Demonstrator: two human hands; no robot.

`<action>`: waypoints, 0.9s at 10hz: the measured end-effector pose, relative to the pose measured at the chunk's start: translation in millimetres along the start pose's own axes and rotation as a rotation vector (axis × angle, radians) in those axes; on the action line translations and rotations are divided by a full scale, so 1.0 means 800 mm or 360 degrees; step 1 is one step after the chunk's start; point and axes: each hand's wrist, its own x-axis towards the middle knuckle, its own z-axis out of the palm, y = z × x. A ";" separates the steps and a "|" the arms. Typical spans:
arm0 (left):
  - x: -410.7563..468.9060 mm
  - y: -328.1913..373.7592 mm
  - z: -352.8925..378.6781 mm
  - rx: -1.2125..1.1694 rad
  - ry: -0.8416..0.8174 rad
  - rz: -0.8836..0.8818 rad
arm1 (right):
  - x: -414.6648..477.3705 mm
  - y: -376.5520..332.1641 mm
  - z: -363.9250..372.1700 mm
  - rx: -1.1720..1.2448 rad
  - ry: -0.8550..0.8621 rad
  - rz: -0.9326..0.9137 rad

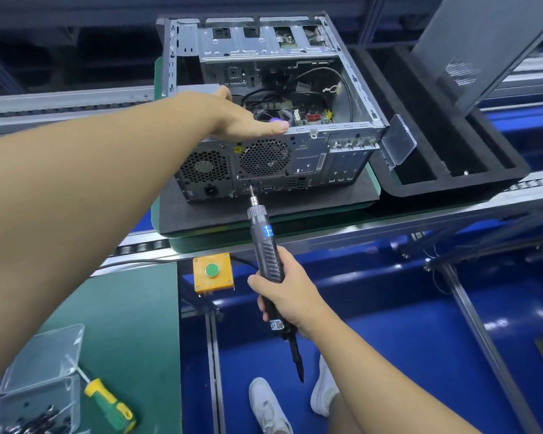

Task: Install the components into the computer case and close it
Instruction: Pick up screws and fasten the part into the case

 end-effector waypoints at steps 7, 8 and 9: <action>0.020 -0.014 0.006 -0.0247 0.0207 -0.0286 | 0.011 -0.010 -0.006 -0.0023 0.0005 -0.0024; 0.024 -0.014 0.006 -0.0268 0.0249 -0.0270 | 0.009 -0.006 -0.009 -0.0037 0.0006 0.0002; 0.025 -0.015 0.007 -0.0251 0.0282 -0.0229 | 0.008 -0.004 -0.008 -0.0048 -0.0004 0.0035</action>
